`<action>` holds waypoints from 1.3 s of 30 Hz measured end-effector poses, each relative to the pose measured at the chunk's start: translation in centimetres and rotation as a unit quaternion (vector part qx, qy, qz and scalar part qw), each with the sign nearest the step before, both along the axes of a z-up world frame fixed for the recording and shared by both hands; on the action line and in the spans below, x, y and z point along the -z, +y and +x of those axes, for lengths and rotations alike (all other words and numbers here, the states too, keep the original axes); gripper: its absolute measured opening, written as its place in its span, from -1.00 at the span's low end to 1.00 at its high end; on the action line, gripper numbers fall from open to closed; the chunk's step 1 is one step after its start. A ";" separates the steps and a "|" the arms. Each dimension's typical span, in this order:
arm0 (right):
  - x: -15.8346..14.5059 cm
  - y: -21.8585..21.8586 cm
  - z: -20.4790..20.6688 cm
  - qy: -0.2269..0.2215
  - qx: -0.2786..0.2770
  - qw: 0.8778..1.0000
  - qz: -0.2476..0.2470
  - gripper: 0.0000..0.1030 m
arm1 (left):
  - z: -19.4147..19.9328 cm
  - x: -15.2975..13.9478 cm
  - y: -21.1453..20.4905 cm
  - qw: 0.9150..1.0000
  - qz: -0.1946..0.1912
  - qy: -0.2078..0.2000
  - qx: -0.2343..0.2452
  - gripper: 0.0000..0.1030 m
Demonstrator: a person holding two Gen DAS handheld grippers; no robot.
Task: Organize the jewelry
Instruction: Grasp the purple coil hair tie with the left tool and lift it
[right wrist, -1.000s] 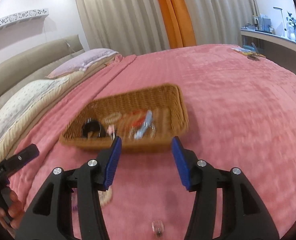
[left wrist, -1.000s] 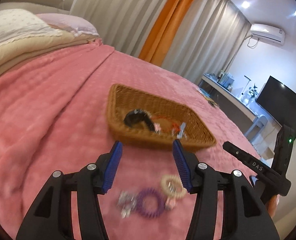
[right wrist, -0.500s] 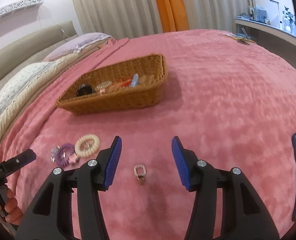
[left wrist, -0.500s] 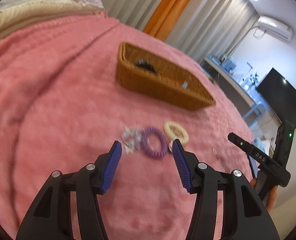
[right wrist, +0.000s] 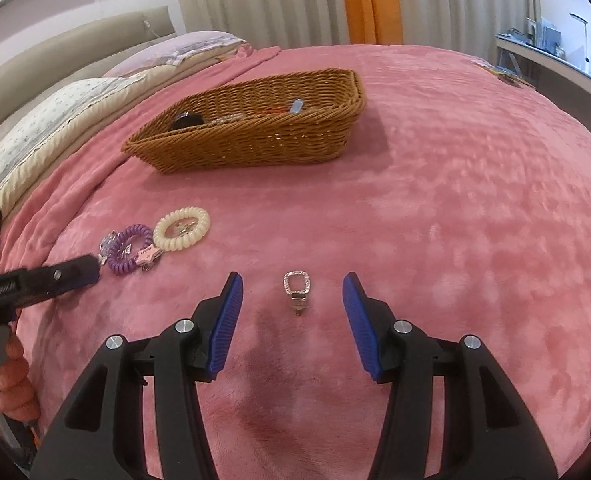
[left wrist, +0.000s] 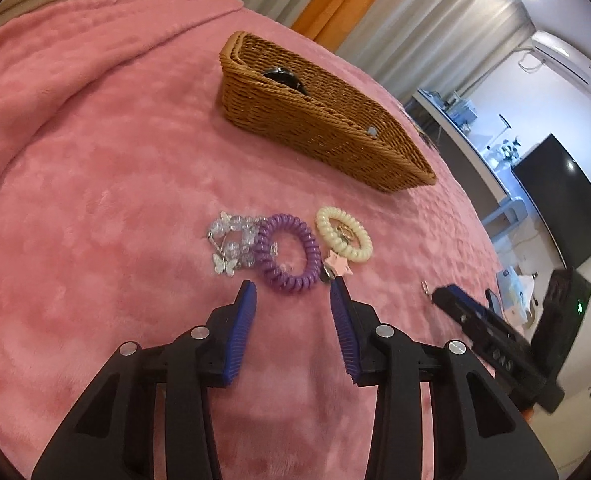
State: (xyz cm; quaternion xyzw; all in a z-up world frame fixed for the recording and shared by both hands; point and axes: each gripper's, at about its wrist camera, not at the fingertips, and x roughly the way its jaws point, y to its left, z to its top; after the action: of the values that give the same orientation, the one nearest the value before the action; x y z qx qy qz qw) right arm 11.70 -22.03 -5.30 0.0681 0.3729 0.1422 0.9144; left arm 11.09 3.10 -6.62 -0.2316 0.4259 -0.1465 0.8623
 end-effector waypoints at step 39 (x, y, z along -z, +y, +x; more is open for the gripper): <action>1.1 0.1 0.2 0.026 0.004 1.000 -0.016 -0.06 | -4.1 -0.8 -1.5 0.993 0.113 -0.007 0.026 -0.59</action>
State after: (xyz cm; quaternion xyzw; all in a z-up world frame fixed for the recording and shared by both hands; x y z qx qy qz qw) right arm 11.85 -21.91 -6.38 0.0585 0.3987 0.1307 0.9058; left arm 6.95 1.56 -5.86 -0.1200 0.4396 -0.1216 0.8818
